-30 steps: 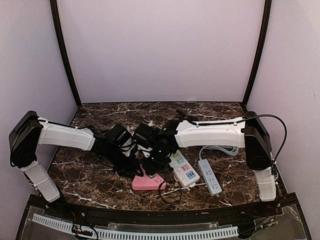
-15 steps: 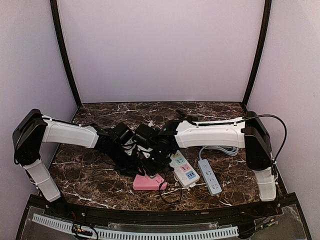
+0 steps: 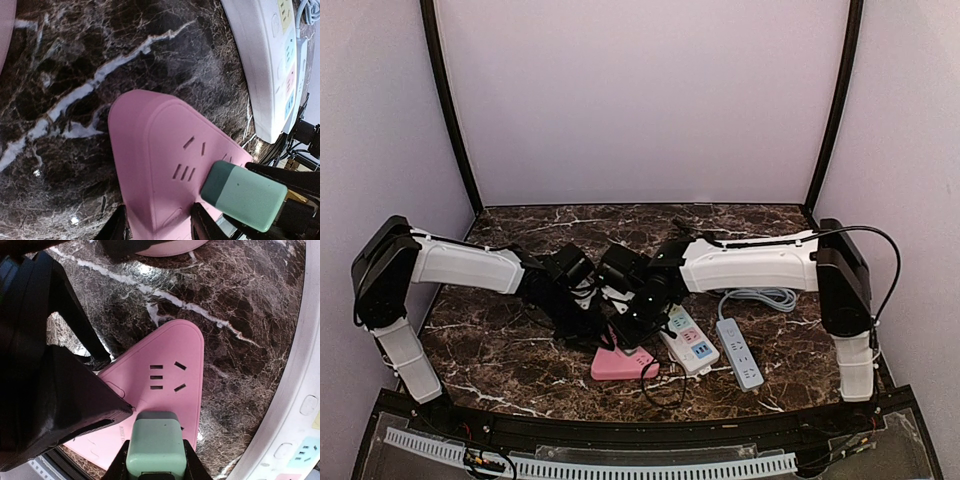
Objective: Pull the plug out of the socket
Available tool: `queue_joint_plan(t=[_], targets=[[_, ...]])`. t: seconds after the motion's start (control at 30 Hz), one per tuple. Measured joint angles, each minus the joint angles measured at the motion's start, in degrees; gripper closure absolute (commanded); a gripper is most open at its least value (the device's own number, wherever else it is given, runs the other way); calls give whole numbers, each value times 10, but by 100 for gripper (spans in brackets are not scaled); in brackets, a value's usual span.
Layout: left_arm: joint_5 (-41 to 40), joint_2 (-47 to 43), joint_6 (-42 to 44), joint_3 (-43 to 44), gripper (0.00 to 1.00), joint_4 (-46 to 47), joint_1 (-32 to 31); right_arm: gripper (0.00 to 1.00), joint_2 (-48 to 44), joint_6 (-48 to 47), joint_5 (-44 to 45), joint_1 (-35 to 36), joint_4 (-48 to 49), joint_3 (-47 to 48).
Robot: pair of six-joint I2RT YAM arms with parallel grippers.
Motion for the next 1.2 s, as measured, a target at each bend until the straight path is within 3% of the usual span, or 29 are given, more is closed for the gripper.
queue_joint_plan(t=[0.33,0.7,1.2], targets=[[-8,10,0,11,60,-7,-4,99,-4,-2,-24,-9,5,-9],[-12,17,0,21,60,-15,-5,98,-22,-15,23,6,31,-37],[-13,24,5,32,60,-12,-10,98,-43,-4,-51,-27,52,-71]])
